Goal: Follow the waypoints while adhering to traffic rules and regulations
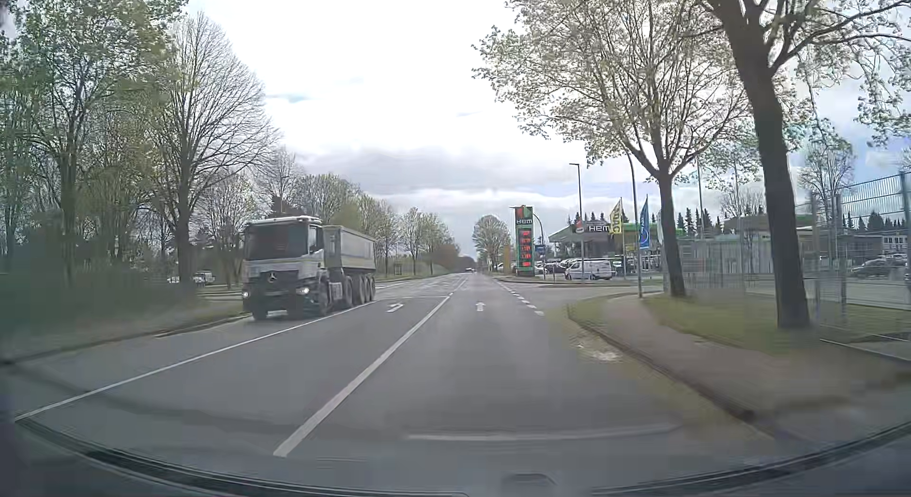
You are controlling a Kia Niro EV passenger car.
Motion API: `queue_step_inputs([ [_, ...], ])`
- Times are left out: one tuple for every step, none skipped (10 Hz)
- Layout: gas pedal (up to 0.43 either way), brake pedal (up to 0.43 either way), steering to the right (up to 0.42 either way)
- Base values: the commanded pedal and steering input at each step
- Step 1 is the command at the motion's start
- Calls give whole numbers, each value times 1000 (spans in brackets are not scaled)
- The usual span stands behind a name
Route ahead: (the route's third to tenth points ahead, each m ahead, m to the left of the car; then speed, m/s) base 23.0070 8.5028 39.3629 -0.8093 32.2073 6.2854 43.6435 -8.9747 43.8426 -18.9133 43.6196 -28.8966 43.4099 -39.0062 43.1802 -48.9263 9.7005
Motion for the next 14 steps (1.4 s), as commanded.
queue_step_inputs([
  [47,0,5],
  [39,0,5],
  [39,0,5],
  [28,0,5],
  [0,0,6],
  [0,0,5],
  [0,0,5],
  [0,0,5],
  [0,0,6],
  [0,0,6],
  [39,0,8],
  [47,0,18],
  [47,0,24],
  [47,0,24],
])
